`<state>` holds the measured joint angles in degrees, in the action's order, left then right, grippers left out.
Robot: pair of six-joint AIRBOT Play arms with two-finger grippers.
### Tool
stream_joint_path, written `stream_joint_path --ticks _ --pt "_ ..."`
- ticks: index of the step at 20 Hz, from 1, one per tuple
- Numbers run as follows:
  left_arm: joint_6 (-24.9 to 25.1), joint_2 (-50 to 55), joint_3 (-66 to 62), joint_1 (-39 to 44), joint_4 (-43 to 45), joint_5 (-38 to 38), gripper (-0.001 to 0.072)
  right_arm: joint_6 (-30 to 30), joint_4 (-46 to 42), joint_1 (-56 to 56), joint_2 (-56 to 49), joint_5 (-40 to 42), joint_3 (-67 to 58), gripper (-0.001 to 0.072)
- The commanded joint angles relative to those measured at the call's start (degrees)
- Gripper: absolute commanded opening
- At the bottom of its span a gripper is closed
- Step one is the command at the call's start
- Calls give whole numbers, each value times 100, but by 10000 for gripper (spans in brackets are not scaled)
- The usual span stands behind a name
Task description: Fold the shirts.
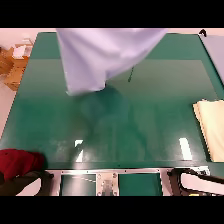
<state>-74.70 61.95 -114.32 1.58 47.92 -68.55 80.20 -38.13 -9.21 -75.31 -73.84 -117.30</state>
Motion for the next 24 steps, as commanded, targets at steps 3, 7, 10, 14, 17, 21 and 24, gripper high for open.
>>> stream_joint_path --ticks 3,7,10,14,17,21,24 --pt "20 -713 -879 -2 -155 -59 18 195 -22 -654 1270 807 -448 16" --pt "22 -686 -516 -4 28 103 18 210 -22 -730 1224 881 -103 16" --pt "17 -483 232 -2 627 509 18 157 -24 -730 966 907 544 16" --pt "24 721 793 17 807 765 19 -35 -26 -590 111 789 1196 16" --pt "24 2179 826 181 796 946 19 -258 -138 -313 -723 874 1668 17" --pt "22 3821 826 544 358 1300 20 -267 -345 -98 -2133 1086 1985 16" --pt "22 4341 826 767 225 1316 20 -267 -341 -98 -3106 1086 1985 16"
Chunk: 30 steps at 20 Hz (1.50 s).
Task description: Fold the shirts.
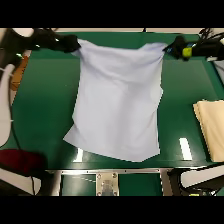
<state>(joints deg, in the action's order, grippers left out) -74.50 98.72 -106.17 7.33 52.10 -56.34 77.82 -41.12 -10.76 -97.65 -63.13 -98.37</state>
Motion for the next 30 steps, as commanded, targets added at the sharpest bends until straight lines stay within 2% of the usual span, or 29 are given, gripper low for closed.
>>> stream_joint_path --ticks 1,2,3,4,5,7,10,12,13,15,17,23,26,30 --pt "-7 695 11 214 -195 72 20 -28 -42 55 -1099 15 92 17" --pt "-70 693 0 214 -229 9 22 -28 -39 50 -1281 17 92 32" --pt "-144 693 -68 195 -232 -173 259 -31 -39 35 -1384 17 92 156" --pt "-273 684 -188 133 -238 -503 645 -74 -42 0 -1423 28 85 353" --pt "-522 684 -372 24 -236 -997 687 -225 -42 -57 -1421 33 50 454" --pt "-881 682 -737 -262 -179 -2133 656 -422 -48 -337 -1421 -92 -208 456" --pt "-1604 636 -752 -745 -52 -3834 658 -337 -48 -931 -1421 -221 -496 460" --pt "-1864 487 -428 -793 326 -4546 658 -328 -70 -1263 -1462 -389 -496 460" --pt "-1871 275 -96 -721 621 -4660 658 -328 -116 -1373 -1504 -468 -492 458" --pt "-1864 -297 796 -529 1062 -4461 658 -323 -306 -1519 -1626 -656 -487 407" --pt "-1882 -1097 2129 -345 1215 -3974 658 -282 -527 -1539 -1788 -813 -487 407" --pt "-2833 -3777 6666 -260 876 -2481 658 -291 -542 -1338 -2065 -887 -492 407" --pt "-3200 -4590 7952 -260 433 -1937 658 -308 -540 -1172 -2087 -887 -492 407" --pt "-3128 -4607 8745 -260 -162 -549 657 -308 -540 -868 -2177 -896 -492 408"
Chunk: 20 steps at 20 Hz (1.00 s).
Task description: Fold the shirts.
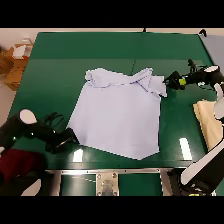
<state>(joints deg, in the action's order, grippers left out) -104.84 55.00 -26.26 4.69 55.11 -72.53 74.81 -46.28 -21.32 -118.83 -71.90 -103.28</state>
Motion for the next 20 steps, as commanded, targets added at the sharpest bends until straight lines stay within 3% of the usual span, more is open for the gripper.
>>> stream_joint_path --ticks 1,5,6,7,8,9,10,11,12,13,17,20 --pt "-92 -238 848 4 -518 1469 658 -7 -24 260 -72 -20 0 407" --pt "-4 -236 883 4 -756 2907 656 -7 -26 444 -79 -17 0 388" --pt "33 -219 883 4 -824 3132 626 -7 -22 444 -79 -17 0 388" --pt "63 -136 879 2 -859 3259 502 -7 -24 442 -79 -17 0 389" --pt "192 -15 876 2 -970 3292 481 -7 -26 437 -79 -17 0 387" --pt "354 59 876 2 -1113 3322 312 -7 -24 433 -79 -17 0 339" --pt "603 72 859 2 -1281 3364 67 -7 -26 431 -79 -17 0 297" --pt "791 72 761 2 -1355 3370 21 -7 -24 420 -79 -17 0 212" --pt "846 72 614 -2 -1305 3351 20 -9 -26 420 -76 -17 -2 65" --pt "938 72 415 -76 -1163 3248 20 -9 -28 413 -76 -17 -4 16" --pt "933 109 -767 -1060 127 2586 20 136 -149 208 -2 -623 -2 13" --pt "1248 409 -1814 -1941 614 2398 20 570 -981 146 358 -1099 374 13"
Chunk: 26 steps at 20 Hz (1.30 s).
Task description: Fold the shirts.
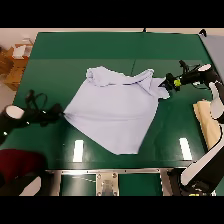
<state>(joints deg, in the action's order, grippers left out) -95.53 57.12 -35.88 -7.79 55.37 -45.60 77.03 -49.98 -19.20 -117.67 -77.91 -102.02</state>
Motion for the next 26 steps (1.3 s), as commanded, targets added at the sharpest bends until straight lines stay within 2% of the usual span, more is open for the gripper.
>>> stream_joint_path --ticks 1,5,9,11,13,15,17,18,19,20,23,24,26 --pt "516 457 -1220 -835 566 -352 20 404 -778 -52 518 -557 638 13" --pt "1156 2090 -2667 -837 328 -713 20 535 -844 15 2347 -326 3187 14" --pt "1379 3370 -4113 -837 -57 -1152 20 1110 -1040 22 4715 673 6201 15" --pt "1661 3626 -4468 -761 -452 -1141 21 1169 -656 31 5519 1209 7270 15" --pt "1945 3779 -4638 -562 -706 -1062 21 1167 -264 155 5912 1657 7844 16" --pt "2284 3945 -4732 -245 -852 -1029 21 1169 -72 457 5958 1943 7976 16" --pt "2402 4061 -4787 63 -820 -1054 22 1167 175 813 5960 2052 7903 28" --pt "2398 4054 -4789 120 -796 -1082 109 1165 116 883 5960 2020 7788 124" --pt "2341 4046 -4857 90 -780 -1246 483 1165 -81 833 5960 1808 7602 278" --pt "2151 4046 -5021 -31 -767 -1606 673 1167 -409 686 5960 1469 7366 367" --pt "1696 4044 -5731 -658 -767 -3359 669 1165 -1720 -173 5960 476 6384 381" --pt "1486 4044 -5904 -885 -769 -3939 669 1038 -1930 -507 5956 525 6039 381" --pt "1150 3897 -5858 -1224 -710 -4684 668 625 -1655 -949 5801 807 5501 380"
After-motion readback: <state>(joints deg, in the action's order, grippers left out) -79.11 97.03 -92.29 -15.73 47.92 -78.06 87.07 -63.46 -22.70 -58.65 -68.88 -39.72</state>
